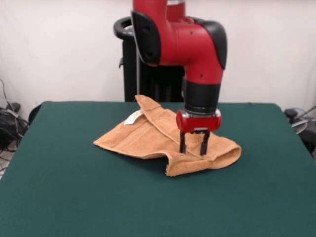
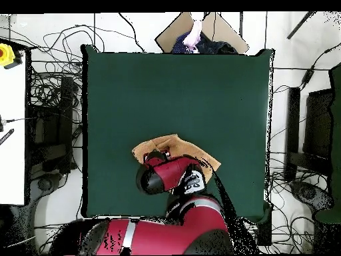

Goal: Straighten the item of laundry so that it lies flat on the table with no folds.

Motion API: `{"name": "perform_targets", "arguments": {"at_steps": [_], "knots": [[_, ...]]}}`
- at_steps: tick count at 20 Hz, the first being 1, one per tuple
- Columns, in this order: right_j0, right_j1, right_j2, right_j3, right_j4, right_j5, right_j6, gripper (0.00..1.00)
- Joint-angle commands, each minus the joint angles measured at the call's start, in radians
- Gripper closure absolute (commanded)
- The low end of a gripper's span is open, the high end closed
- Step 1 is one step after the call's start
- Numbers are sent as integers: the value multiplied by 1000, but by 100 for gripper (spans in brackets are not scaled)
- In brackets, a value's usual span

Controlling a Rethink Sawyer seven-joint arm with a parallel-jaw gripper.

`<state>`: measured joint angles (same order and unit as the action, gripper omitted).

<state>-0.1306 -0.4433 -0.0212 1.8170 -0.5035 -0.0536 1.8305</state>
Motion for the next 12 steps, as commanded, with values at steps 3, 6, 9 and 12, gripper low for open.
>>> {"name": "perform_targets", "arguments": {"at_steps": [3, 6, 9, 12], "knots": [[33, 93, 12, 31, 13, -11, 128, 0], [33, 70, 19, 44, 20, 24, 119, 0], [28, 60, 34, 47, 20, 50, 109, 0], [10, 59, 60, 48, 19, 82, 93, 100]]}}
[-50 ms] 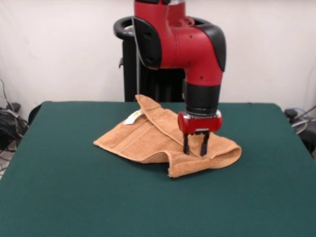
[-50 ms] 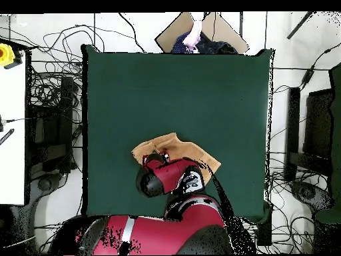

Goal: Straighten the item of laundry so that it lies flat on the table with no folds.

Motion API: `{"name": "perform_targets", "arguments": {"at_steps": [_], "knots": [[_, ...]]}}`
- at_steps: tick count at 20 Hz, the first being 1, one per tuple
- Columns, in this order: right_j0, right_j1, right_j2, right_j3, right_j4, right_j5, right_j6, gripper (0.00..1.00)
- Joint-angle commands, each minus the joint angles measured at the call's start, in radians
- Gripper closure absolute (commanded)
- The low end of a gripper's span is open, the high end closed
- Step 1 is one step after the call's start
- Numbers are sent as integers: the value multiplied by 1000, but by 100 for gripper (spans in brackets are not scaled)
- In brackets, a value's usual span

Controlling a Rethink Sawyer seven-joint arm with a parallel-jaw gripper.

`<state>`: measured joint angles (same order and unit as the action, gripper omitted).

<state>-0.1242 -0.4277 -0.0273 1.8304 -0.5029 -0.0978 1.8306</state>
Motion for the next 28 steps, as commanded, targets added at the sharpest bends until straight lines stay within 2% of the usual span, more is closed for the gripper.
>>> {"name": "perform_targets", "arguments": {"at_steps": [1, 4, 11, 15, 21, 23, 24, 28], "knots": [[-6, 43, 78, 37, 20, 138, 89, 100], [-3, 28, 89, 47, 41, 173, 93, 100], [12, -69, 113, 87, 76, 284, 84, 100], [98, -139, 47, 149, 112, 297, 157, 100], [208, -178, -28, 235, 170, 282, 247, 100], [230, -167, -41, 259, 185, 236, 264, 100], [239, -140, -54, 261, 186, 175, 276, 100], [263, 51, -107, 166, 201, -65, 273, 100]]}}
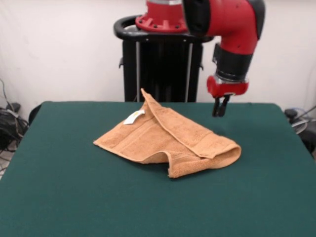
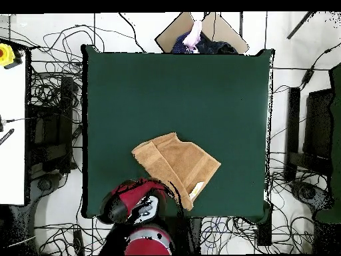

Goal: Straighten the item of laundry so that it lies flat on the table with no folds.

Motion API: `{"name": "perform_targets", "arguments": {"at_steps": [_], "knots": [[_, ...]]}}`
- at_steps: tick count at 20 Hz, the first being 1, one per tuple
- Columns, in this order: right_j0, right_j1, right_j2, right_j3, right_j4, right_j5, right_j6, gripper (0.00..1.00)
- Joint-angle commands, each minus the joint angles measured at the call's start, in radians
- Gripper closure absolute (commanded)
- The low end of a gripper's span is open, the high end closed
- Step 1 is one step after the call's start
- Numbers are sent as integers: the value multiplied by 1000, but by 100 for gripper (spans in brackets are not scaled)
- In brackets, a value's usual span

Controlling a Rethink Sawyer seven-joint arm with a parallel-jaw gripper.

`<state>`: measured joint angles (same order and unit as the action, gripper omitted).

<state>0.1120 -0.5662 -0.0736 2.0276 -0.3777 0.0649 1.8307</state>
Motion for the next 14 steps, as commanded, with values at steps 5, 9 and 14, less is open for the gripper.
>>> {"name": "perform_targets", "arguments": {"at_steps": [5, 9, 14], "knots": [[11, 212, -54, -61, 86, -279, 207, 0], [29, 176, -69, -78, 132, -285, 200, 0], [17, 78, -27, -102, 174, -153, 157, 0]]}}
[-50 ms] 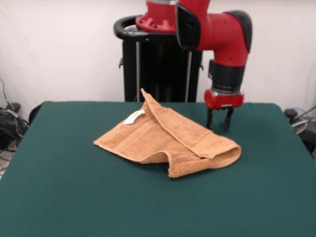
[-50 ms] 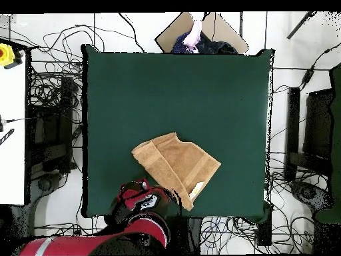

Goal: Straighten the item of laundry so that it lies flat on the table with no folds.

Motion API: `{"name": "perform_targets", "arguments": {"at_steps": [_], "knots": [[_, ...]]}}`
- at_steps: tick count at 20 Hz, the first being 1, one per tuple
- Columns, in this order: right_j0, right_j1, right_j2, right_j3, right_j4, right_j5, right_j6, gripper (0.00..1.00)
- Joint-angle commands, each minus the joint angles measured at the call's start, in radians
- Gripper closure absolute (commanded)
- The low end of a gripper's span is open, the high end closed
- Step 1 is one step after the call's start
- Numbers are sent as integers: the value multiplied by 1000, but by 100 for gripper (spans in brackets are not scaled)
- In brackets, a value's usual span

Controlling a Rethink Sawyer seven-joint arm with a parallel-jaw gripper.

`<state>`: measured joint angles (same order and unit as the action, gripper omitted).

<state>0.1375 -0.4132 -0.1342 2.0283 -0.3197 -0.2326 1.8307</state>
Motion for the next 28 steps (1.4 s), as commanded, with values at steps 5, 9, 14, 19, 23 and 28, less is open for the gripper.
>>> {"name": "perform_targets", "arguments": {"at_steps": [5, 9, 14, 19, 23, 28], "knots": [[-45, -176, 88, -117, 132, 329, 103, 0], [-56, -175, 102, -127, 128, 342, 112, 0], [-59, -74, 85, -159, 98, 232, 134, 0], [-76, 34, 82, -183, 84, 113, 153, 0], [-66, 58, 76, -190, 98, 74, 161, 0], [-72, 69, 82, -199, 112, 57, 157, 0]]}}
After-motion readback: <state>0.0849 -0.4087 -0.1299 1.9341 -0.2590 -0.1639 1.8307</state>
